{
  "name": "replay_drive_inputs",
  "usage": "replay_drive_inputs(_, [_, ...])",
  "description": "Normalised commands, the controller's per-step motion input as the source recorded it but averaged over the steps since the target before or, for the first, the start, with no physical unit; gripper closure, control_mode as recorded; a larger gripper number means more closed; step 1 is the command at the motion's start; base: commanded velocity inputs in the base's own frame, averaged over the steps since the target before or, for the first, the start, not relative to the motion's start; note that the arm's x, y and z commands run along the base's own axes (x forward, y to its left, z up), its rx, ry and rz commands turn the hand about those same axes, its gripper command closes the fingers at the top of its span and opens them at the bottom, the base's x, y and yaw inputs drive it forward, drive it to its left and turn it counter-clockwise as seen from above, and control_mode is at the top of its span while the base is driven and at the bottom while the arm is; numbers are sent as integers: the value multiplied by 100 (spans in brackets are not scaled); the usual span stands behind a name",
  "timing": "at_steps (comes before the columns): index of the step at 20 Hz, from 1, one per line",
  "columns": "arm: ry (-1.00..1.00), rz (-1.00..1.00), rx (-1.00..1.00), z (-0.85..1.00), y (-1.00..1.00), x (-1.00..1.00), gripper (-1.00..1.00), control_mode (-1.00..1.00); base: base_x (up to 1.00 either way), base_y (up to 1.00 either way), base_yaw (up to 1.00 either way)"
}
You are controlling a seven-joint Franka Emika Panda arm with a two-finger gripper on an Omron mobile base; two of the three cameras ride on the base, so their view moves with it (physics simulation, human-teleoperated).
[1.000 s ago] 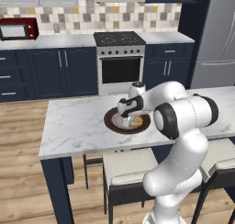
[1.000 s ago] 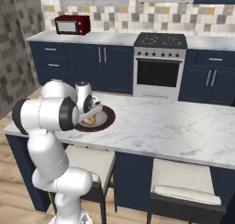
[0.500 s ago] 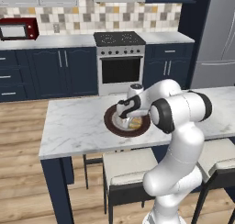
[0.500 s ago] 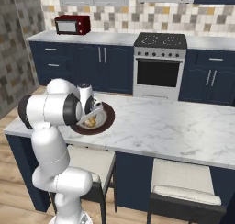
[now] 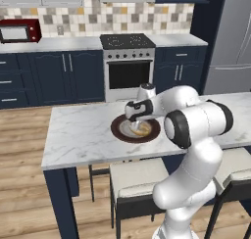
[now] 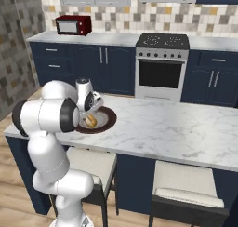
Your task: Move the hot dog bun to the plate on the dining table and place the condiment next to that plate. Then navigate to the fridge and take the sausage and place it on the plate as well.
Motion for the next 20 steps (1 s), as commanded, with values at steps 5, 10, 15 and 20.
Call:
replay_drive_inputs(5, [-19, 0, 0, 51, -6, -53, -100, -100, 0, 0, 0])
replay_drive_inputs(10, [-25, -8, 12, 42, -15, -95, -100, -100, 0, 0, 0])
replay_drive_inputs(15, [-23, -13, 14, 66, -6, -100, -100, -100, 0, 0, 0])
replay_drive_inputs(20, [-12, -7, 4, 72, 1, -80, -100, -100, 0, 0, 0])
